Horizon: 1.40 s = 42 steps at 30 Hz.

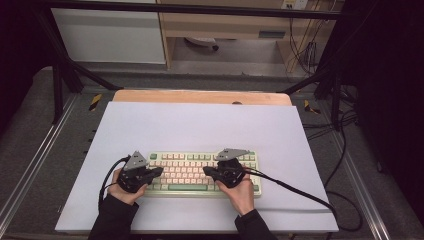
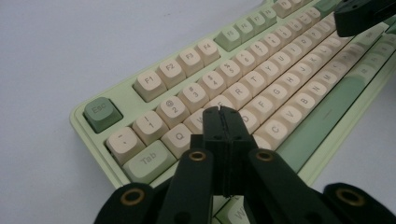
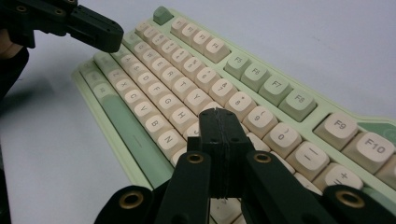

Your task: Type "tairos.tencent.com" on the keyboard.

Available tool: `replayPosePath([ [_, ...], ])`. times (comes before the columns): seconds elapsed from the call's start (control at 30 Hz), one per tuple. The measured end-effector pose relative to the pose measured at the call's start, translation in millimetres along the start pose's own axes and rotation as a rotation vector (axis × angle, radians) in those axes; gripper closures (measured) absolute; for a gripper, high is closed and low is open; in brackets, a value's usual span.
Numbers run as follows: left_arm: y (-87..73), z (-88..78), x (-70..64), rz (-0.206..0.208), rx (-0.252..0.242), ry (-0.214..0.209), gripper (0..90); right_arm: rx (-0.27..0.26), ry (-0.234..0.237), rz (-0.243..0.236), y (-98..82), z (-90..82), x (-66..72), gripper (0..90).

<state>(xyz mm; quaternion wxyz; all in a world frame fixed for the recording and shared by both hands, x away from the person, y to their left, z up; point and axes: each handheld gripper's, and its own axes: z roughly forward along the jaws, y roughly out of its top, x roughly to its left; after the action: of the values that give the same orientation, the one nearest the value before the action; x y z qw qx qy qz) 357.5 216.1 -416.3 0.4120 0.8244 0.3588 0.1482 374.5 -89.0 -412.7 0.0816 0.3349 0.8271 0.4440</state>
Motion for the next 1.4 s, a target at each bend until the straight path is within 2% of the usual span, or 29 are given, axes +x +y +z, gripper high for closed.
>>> replayPosePath([
  [0.27, 0.1, -0.5, 0.5, -0.001, -0.002, 0.001, 90.0, 0.014, -0.013, 0.004, -0.4, 16.4, -2.7, 90.0],
  [0.73, 0.0, 0.0, 0.3, 0.001, 0.000, 0.000, 90.0, 0.027, -0.019, 0.022, -1.8, 28.7, -7.7, 90.0],
  [1.13, 0.1, 0.2, 0.1, 0.002, 0.000, 0.000, 90.0, 0.042, -0.024, 0.010, -2.5, 32.1, -6.1, 90.0],
  [1.4, 0.2, -0.5, 0.0, 0.004, -0.001, 0.000, 90.0, 0.025, -0.011, 0.005, 1.0, 23.5, -3.6, 90.0],
])
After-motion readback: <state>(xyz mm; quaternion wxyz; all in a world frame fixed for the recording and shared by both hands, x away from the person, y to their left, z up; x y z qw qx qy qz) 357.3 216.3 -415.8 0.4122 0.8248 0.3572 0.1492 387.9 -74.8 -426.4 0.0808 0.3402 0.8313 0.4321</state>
